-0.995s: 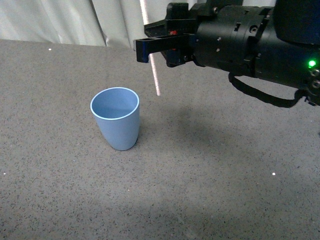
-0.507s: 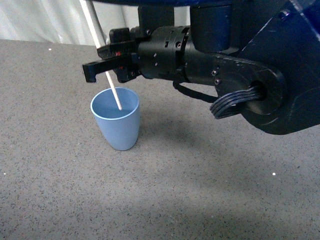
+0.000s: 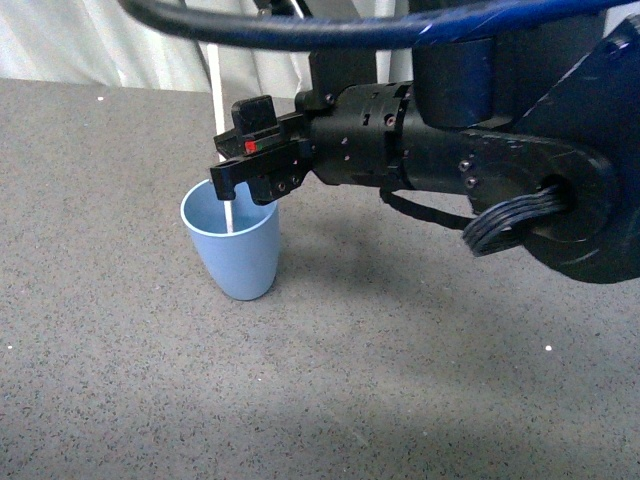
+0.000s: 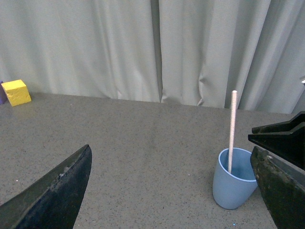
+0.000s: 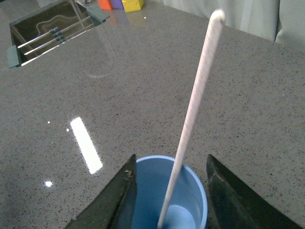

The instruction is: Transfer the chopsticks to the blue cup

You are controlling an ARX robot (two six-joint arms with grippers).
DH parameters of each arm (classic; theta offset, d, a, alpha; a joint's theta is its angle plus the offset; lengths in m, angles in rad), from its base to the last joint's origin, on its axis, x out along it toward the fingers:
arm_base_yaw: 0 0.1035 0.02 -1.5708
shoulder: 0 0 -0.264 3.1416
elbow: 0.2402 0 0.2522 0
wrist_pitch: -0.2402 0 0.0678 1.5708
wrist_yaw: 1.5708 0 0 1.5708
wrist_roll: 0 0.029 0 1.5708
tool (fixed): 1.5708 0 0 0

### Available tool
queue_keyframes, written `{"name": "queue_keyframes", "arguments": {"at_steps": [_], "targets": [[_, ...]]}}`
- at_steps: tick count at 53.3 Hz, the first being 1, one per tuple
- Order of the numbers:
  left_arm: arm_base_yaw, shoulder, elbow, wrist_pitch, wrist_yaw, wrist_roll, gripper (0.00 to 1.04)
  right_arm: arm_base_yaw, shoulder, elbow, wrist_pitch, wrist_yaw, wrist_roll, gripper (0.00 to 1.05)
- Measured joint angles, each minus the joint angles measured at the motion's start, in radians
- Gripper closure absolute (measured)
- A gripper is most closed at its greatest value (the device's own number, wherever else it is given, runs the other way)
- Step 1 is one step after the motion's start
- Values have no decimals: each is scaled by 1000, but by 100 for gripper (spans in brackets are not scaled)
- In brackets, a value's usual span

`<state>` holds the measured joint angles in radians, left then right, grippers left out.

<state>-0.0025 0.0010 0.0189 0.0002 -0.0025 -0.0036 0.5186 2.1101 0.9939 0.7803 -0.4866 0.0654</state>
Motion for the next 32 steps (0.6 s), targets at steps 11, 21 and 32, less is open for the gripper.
{"name": "queue_keyframes", "arguments": {"at_steps": [11,21,32], "targets": [[0,0,0,0,0,0,7,-54,-121,-105,34,108,26,25],[0,0,0,0,0,0,7,-169,-257,-216,-32,309,63,10],[0,0,0,0,0,0,7,-347,-463,-400,-156,518,60,9]]}}
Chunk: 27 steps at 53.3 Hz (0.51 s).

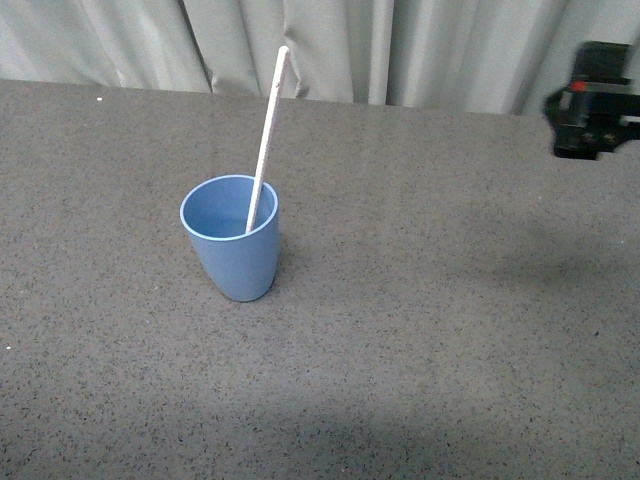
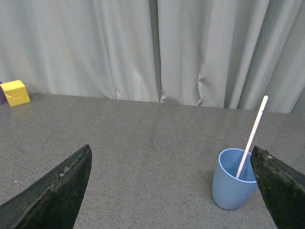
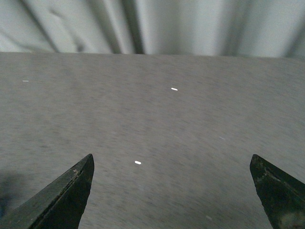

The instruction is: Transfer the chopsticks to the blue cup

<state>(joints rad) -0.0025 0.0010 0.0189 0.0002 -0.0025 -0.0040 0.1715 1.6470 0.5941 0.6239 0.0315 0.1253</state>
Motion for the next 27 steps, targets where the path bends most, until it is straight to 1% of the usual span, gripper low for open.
{"name": "queue_keyframes", "arguments": {"at_steps": [5,8,15,19,21,23,24,25,26,27], "targets": [[0,0,0,0,0,0,7,-69,-174,-107,-117,43,-19,9],[0,0,0,0,0,0,7,-89,-274,-157,-162,75,-40,9],[0,0,0,0,0,0,7,-114,-437,-219,-242,113,-53,9],[0,0,0,0,0,0,7,-115,-576,-271,-286,172,-71,9],[0,0,0,0,0,0,7,-108,-655,-295,-322,185,-77,9],[0,0,0,0,0,0,7,-104,-699,-309,-336,187,-77,9],[0,0,0,0,0,0,7,-106,-723,-325,-323,171,-80,10],[0,0,0,0,0,0,7,-118,-743,-352,-268,133,-86,13],[0,0,0,0,0,0,7,-124,-755,-367,-234,121,-90,15],[0,0,0,0,0,0,7,-137,-776,-398,-167,58,-95,18]]}}
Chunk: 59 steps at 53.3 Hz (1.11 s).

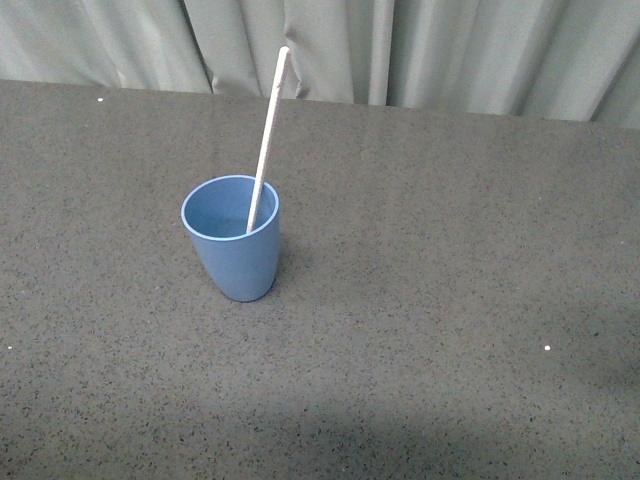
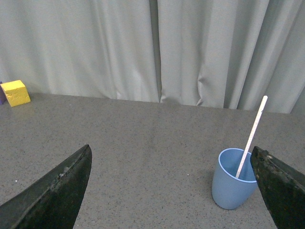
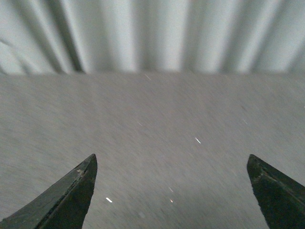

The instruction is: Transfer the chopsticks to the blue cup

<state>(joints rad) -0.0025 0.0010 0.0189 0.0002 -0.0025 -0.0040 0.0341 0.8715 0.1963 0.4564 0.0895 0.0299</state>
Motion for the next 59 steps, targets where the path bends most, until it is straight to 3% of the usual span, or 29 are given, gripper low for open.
{"name": "queue_keyframes", "arguments": {"at_steps": [6,23,59], "targets": [[0,0,0,0,-1,0,7,-27,-117,-104,172,-81,-16,36],[0,0,0,0,0,0,7,-32,-298,-192,105,-88,-26,103],[0,0,0,0,0,0,7,-32,-621,-192,-203,-88,-29,104]]}}
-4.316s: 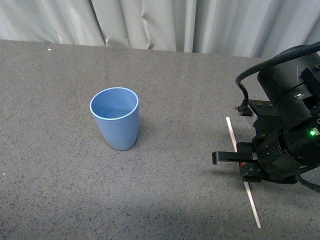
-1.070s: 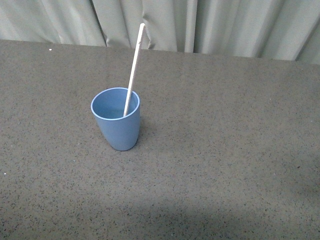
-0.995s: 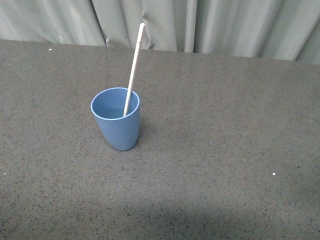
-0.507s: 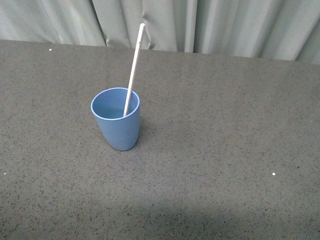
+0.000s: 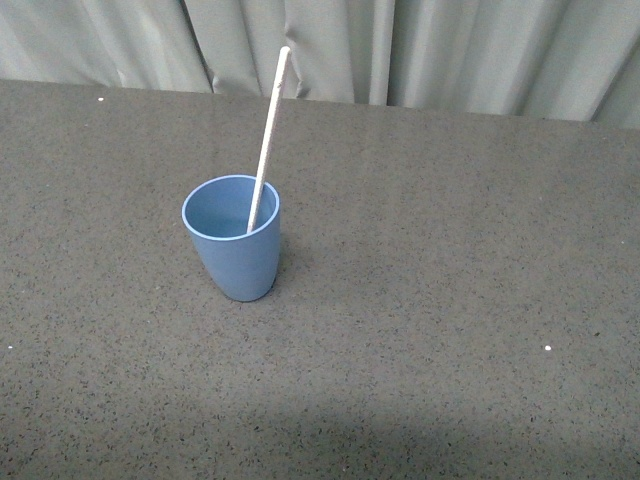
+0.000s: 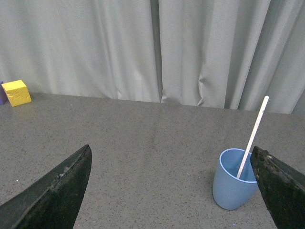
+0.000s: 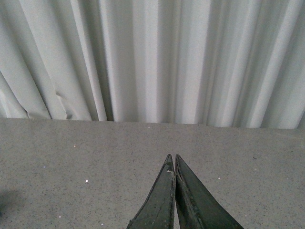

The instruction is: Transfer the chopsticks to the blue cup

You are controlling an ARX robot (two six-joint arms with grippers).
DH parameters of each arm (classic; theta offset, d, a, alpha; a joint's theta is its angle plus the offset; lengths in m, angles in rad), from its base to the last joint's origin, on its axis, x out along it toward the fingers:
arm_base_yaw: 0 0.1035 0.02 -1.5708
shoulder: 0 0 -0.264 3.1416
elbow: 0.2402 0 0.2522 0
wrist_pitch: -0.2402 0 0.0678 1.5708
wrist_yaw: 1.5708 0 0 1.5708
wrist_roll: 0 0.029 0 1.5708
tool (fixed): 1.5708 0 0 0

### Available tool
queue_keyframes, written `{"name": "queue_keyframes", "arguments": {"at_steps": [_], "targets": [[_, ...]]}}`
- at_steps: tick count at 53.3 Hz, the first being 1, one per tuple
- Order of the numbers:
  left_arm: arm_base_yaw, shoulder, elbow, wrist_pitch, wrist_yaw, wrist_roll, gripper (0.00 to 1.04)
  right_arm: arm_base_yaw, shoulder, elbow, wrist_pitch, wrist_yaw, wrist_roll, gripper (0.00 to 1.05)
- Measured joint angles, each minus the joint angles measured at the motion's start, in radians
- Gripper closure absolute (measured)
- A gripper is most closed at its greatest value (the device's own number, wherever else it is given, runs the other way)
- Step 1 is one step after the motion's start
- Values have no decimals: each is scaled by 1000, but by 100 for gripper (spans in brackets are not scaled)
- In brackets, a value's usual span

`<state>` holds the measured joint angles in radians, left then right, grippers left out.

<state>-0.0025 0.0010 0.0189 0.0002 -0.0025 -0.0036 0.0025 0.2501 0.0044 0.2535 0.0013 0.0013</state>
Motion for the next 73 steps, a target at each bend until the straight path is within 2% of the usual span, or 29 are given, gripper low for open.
{"name": "queue_keyframes", "arguments": {"at_steps": [17,23,34,40,46,51,64,73], "targets": [[0,0,0,0,0,0,7,0,-81,0,-81,0,0,104],[0,0,0,0,-1,0,7,0,-207,1,-241,-3,-1,104],[0,0,0,0,0,0,7,0,-245,1,-252,-3,-2,103],[0,0,0,0,0,0,7,0,-246,1,-252,-3,-2,82],[0,0,0,0,0,0,7,0,-246,1,-252,-3,-2,66],[0,0,0,0,0,0,7,0,-246,1,-252,-3,-2,46],[0,0,0,0,0,0,7,0,-246,1,-252,-3,-2,9],[0,0,0,0,0,0,7,0,-246,1,-252,-3,-2,9]]}}
